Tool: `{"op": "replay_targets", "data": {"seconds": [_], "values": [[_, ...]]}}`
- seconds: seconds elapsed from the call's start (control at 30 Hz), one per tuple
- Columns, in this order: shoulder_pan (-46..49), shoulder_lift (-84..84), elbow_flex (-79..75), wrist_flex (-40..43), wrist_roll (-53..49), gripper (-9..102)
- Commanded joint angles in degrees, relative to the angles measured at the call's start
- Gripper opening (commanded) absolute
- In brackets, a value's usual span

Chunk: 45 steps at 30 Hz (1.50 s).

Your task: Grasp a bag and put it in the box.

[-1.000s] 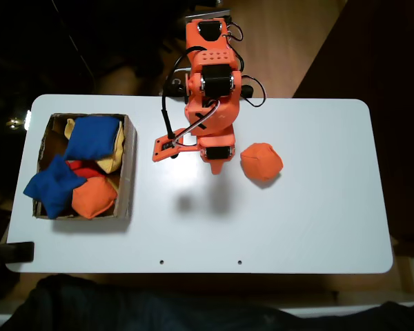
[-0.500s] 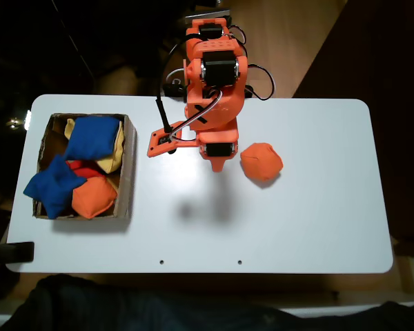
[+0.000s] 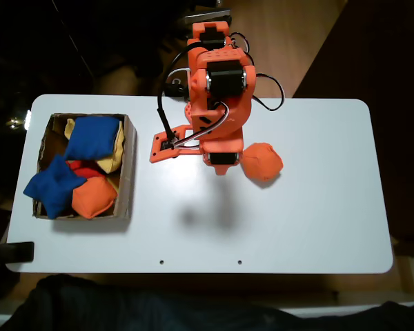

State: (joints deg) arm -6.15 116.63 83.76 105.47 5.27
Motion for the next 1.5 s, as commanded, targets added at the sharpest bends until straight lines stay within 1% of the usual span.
{"op": "replay_targets", "data": {"seconds": [0.0, 0.23, 0.43, 0.57, 0.9, 1.27, 1.47], "values": [[-1.7, 0.5, -2.6, 0.9, 0.4, 0], [-6.9, -4.8, -3.0, 1.1, 0.4, 0], [-13.4, -9.7, -4.3, 0.9, 0.2, 0], [-18.0, -11.5, -5.0, 0.6, 0.1, 0], [-25.8, -14.3, -6.8, -1.1, 0.0, 0], [-32.5, -14.0, -6.2, -7.7, -0.2, 0], [-36.3, -11.9, -1.7, -12.7, -2.5, 0]]}}
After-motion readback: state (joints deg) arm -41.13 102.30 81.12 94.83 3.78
